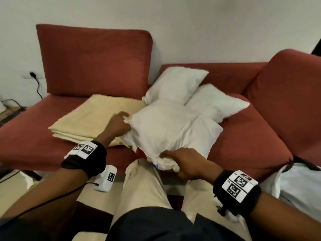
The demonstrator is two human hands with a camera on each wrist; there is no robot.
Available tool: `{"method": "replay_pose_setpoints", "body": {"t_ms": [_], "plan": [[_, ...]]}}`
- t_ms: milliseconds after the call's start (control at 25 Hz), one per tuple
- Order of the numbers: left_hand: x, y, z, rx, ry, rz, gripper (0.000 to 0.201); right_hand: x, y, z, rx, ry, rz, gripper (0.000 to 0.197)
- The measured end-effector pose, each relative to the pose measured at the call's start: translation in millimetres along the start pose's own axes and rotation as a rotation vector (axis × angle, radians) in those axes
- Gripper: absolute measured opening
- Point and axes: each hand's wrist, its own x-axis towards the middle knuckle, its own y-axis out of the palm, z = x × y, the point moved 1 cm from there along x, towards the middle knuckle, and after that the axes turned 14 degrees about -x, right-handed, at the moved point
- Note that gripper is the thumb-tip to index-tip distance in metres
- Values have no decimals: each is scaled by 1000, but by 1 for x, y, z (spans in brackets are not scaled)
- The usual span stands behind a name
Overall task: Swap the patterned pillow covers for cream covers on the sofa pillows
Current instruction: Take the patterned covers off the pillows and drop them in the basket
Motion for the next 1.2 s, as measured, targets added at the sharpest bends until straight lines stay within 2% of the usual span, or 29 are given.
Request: {"method": "replay_pose_setpoints", "body": {"t_ms": [80,160,240,320,440,520,640,800,880,1040,1200], "plan": [[-5,10,-7,149,114,-4,60,-1,0,11,198,-69,53,60],[-14,30,-26,149,252,79,56,3,3,9,317,-45,10,56],[-20,57,-45,123,381,273,38,9,0,-7,320,36,-83,50],[-26,86,-55,150,439,481,32,10,-4,-24,274,72,-124,47],[-28,108,-43,154,449,598,30,14,-3,-37,177,-18,-170,40],[-30,107,-33,107,431,648,40,18,-3,-39,169,-60,-172,32],[-39,99,-29,219,478,756,75,18,3,-31,170,-135,-161,21],[-45,90,-28,488,511,788,111,16,13,-14,112,-203,-144,16],[-49,89,-24,574,497,794,119,14,12,-13,110,-186,-152,14],[-51,88,-22,629,491,831,118,12,9,-13,111,-192,-153,11],[-55,89,-22,617,496,841,103,8,8,-13,125,-196,-125,8]]}}
